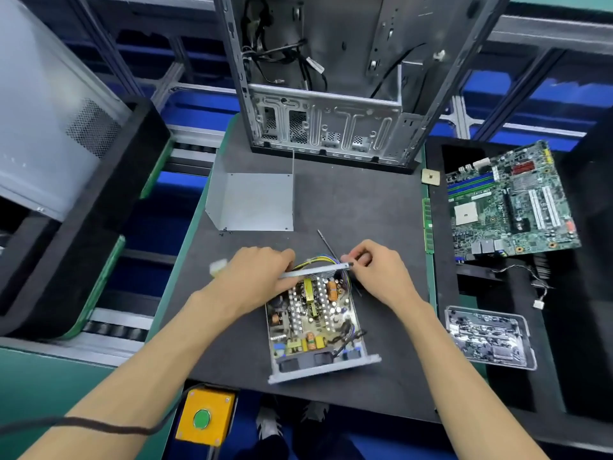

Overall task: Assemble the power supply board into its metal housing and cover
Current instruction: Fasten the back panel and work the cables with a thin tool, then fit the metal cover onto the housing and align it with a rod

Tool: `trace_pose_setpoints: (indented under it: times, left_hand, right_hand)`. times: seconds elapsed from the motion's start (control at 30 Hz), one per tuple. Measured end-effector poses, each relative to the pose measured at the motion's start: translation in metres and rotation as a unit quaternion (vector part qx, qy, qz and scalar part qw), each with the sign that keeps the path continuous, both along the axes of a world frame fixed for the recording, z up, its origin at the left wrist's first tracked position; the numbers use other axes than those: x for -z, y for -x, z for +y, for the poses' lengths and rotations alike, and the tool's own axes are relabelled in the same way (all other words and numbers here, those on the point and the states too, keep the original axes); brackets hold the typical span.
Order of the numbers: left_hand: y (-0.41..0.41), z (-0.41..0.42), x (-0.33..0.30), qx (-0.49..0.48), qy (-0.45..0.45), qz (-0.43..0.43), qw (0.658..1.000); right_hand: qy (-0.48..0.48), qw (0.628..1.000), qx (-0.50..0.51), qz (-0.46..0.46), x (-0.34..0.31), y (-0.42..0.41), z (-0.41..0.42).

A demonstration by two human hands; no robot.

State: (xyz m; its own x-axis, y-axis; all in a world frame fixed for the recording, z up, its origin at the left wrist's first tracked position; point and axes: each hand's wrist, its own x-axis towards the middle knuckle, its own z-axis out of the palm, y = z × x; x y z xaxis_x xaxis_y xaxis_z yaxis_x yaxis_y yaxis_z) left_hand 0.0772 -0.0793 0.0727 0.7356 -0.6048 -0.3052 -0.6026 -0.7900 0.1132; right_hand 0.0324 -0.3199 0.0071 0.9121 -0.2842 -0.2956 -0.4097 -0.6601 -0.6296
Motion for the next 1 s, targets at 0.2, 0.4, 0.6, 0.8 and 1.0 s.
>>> trace_pose_setpoints:
  times: [0.2,0.4,0.6,0.8,1.0]
  left_hand:
    - [0.022,0.021,0.001,-0.109,0.102,0.062,0.987]
    - [0.027,0.027,0.004,-0.153,0.118,0.075,0.978]
    - [0.023,0.032,0.005,-0.180,0.102,0.119,0.971]
    - [0.012,0.040,0.001,-0.217,0.063,0.186,0.956]
    - [-0.029,0.066,-0.007,-0.419,0.154,0.038,0.894]
  right_hand:
    - [0.023,0.993,-0.116,0.026,-0.002,-0.015,0.007]
    - [0.011,0.977,-0.202,0.070,-0.010,-0.028,0.010]
    - [0.023,0.979,-0.188,0.078,-0.012,-0.036,0.005]
    - [0.052,0.983,-0.161,0.070,-0.010,-0.047,0.007]
    - [0.074,0.983,-0.154,0.073,-0.012,-0.053,0.003]
